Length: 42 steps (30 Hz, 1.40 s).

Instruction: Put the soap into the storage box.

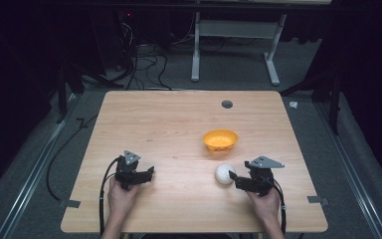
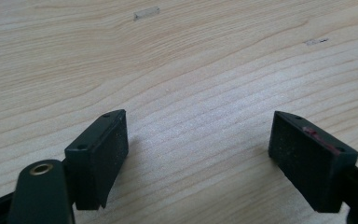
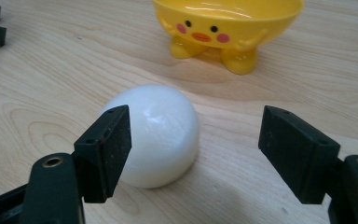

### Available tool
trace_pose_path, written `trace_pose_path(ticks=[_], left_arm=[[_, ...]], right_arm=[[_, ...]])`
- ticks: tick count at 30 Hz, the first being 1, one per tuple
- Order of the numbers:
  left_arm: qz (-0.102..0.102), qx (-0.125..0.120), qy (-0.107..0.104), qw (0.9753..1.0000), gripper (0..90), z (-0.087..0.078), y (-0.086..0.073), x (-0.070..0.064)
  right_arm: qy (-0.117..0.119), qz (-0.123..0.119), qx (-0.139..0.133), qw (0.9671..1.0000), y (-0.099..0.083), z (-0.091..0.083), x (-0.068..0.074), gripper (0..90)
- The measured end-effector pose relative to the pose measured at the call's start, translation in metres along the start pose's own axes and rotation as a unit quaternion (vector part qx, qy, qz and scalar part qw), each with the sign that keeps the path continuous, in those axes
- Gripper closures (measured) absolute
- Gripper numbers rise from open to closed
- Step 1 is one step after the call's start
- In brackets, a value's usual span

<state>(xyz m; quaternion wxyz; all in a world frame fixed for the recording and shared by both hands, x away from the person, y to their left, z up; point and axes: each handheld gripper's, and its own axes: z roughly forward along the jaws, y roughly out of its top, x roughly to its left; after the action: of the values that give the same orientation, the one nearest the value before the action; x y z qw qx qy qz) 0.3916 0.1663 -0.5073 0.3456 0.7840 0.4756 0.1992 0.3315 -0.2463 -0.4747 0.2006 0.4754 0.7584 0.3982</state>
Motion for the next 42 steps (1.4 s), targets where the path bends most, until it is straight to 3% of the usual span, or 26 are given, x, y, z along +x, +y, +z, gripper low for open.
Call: trace_pose_path(ticks=[10, 21, 37, 42], left_arm=[[0.000, 0.000, 0.000, 1.0000, 20.3, 0.000, 0.000, 0.000], [0.000, 0.000, 0.000, 1.0000, 20.4, 0.000, 0.000, 0.000], [0.000, 0.000, 0.000, 1.0000, 20.4, 0.000, 0.000, 0.000], [0.000, 0.000, 0.000, 1.0000, 20.3, 0.000, 0.000, 0.000]], right_arm=[[0.024, -0.016, 0.017, 0.9994, 0.004, 0.013, 0.011, 22.3], [0.032, -0.021, 0.040, 0.9985, 0.004, 0.026, 0.018, 19.2], [0.012, -0.044, 0.075, 0.9961, -0.003, 0.041, 0.024, 21.9], [0.009, -0.046, 0.071, 0.9963, -0.004, 0.042, 0.024, 24.1]])
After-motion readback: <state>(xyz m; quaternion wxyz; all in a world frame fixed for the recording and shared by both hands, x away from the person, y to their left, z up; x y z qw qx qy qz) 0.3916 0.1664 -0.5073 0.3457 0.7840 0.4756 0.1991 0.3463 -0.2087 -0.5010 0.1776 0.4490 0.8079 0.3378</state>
